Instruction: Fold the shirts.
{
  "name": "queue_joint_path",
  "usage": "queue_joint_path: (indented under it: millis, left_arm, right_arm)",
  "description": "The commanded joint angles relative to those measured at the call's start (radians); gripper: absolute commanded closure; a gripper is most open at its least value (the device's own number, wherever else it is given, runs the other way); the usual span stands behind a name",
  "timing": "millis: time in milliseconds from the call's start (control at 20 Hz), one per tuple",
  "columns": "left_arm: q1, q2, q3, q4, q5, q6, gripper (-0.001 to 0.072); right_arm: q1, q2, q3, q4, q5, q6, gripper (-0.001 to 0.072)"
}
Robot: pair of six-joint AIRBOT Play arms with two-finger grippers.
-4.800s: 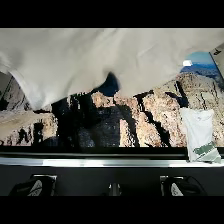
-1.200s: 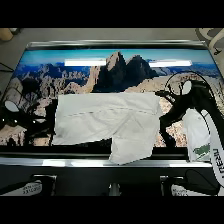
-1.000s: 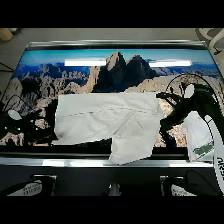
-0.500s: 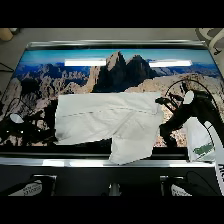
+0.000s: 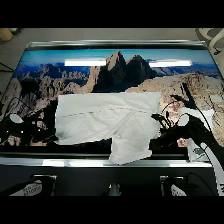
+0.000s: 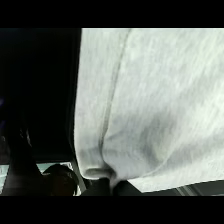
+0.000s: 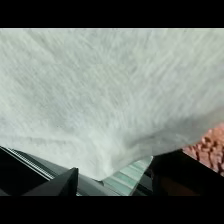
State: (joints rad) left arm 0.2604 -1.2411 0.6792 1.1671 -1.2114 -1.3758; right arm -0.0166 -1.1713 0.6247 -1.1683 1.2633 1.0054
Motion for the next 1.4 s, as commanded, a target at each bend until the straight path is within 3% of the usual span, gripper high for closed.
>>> queue_joint_path:
  millis: [0,50,100,150,250,400,500,600,750,1000,1150,1350]
  left_arm:
    - [0.0,0.013,0.0,-0.001,-0.007,0.001,0.068]
    - [0.0,0.016,0.0,-0.001,-0.007,0.001,0.068]
    - [0.0,0.016,0.0,-0.001,-0.007,0.001,0.068]
    - [0.0,0.016,0.0,-0.001,-0.006,0.001,0.068]
    - [0.0,0.016,0.0,-0.001,-0.002,0.001,0.068]
    - [0.001,0.022,0.015,-0.001,-0.008,0.056,0.0681]
    - [0.01,0.068,0.084,-0.013,-0.001,0.068,0.0682]
    - [0.019,0.101,0.209,-0.019,-0.02,0.068,0.0683]
    - [0.016,0.078,0.392,-0.028,0.031,-0.014,0.0684]
    - [-0.015,-0.179,0.6,-0.114,0.086,-0.037,0.0683]
    - [-0.014,-0.346,0.719,-0.114,0.08,-0.116,0.0682]
    - [-0.032,-0.49,0.792,-0.15,0.079,-0.118,0.068]
  right_arm:
    - [0.001,0.008,-0.064,0.045,-0.086,0.005,0.0302]
    - [0.001,0.007,-0.064,0.048,-0.094,0.016,0.0322]
    - [0.001,0.007,-0.064,0.057,-0.106,0.026,0.0435]
    - [0.001,0.007,-0.064,0.061,-0.118,0.042,0.0477]
    - [0.001,0.007,-0.064,0.057,-0.136,0.052,0.068]
    - [0.0,0.015,-0.036,0.056,-0.139,0.014,0.0682]
    - [0.0,0.046,0.087,0.035,-0.088,-0.03,0.0684]
    - [0.0,0.061,0.285,-0.066,-0.093,0.01,0.0685]
    - [0.001,-0.031,0.546,-0.248,-0.166,0.071,0.0686]
    - [0.001,-0.312,0.761,-0.064,-0.373,0.051,0.0686]
    - [0.001,-0.436,0.83,-0.065,-0.406,0.074,0.0685]
    - [0.001,-0.538,0.833,-0.06,-0.409,0.075,0.0682]
